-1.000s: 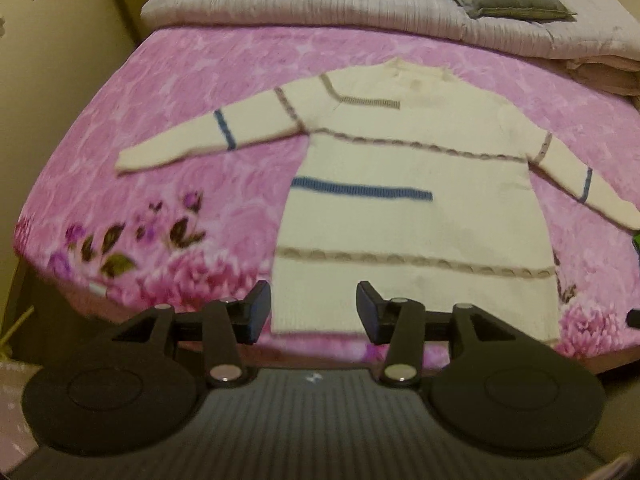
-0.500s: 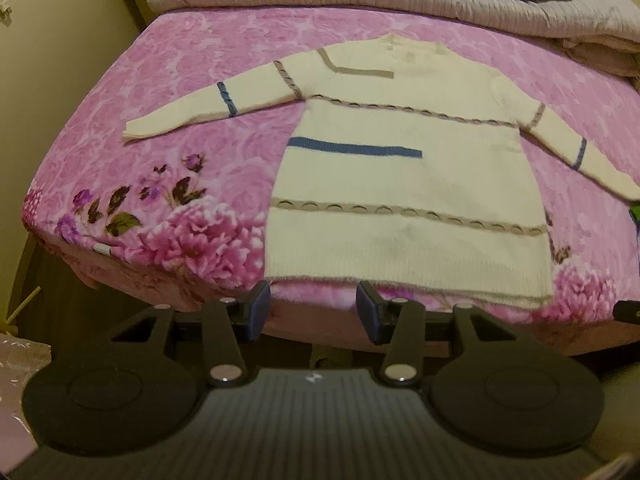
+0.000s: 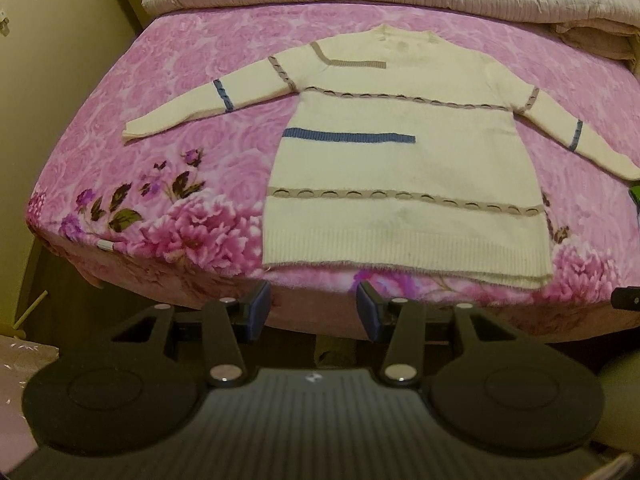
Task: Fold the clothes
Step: 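Raise both grippers above the flat sweater to check its layout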
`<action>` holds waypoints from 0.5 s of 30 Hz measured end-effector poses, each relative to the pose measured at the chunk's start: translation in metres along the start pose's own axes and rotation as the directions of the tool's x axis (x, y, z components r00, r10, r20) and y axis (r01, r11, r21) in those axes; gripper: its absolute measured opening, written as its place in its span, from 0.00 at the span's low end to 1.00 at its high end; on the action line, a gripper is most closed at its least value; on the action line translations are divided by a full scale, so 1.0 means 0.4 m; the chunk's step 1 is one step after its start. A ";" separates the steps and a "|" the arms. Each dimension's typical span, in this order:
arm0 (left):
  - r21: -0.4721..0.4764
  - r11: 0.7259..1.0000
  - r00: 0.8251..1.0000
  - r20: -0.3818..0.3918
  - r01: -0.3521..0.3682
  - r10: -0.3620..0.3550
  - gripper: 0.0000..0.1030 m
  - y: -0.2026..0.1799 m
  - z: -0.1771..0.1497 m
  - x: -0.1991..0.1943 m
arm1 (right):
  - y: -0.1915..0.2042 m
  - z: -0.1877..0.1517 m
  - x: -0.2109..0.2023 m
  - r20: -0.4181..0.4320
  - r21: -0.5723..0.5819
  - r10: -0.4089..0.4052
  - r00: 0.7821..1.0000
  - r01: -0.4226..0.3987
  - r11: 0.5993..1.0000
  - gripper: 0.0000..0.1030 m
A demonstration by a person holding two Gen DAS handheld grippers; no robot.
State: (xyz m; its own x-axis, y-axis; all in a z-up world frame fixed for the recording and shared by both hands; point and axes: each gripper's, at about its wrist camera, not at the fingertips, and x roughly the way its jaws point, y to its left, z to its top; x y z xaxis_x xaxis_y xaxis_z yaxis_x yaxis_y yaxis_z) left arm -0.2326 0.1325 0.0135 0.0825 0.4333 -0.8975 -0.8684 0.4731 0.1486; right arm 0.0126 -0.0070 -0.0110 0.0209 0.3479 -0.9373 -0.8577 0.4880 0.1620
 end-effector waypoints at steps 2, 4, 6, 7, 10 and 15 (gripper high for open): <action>0.001 1.000 1.000 0.005 0.002 -0.002 0.42 -0.005 0.001 -0.004 | -0.003 0.002 -0.005 0.005 -0.001 -0.008 1.000 0.008 1.000 0.20; 0.005 1.000 1.000 0.009 0.006 -0.006 0.42 -0.010 0.003 -0.006 | -0.007 0.002 -0.009 0.011 -0.001 -0.017 1.000 0.017 1.000 0.20; 0.009 1.000 1.000 0.009 0.009 -0.009 0.42 -0.014 0.003 -0.005 | -0.010 0.003 -0.014 0.017 0.001 -0.025 1.000 0.025 1.000 0.20; 0.011 1.000 1.000 0.008 0.011 -0.011 0.42 -0.017 0.003 -0.004 | -0.012 0.002 -0.017 0.019 0.001 -0.027 0.999 0.027 1.000 0.20; 0.018 1.000 1.000 0.003 0.016 -0.016 0.42 -0.026 0.002 -0.001 | -0.017 -0.001 -0.026 0.027 0.002 -0.036 0.999 0.036 0.999 0.21; 0.030 0.999 1.000 0.004 0.019 -0.019 0.42 -0.034 -0.001 -0.004 | -0.019 -0.007 -0.038 0.036 0.005 -0.041 0.999 0.041 0.999 0.21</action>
State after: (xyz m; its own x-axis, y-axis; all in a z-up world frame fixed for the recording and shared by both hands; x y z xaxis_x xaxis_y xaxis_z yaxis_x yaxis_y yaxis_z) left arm -0.2210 0.1251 0.0125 0.1009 0.4271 -0.8985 -0.8517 0.5039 0.1439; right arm 0.0176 -0.0182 0.0010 0.0748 0.3561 -0.9315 -0.8537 0.5056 0.1247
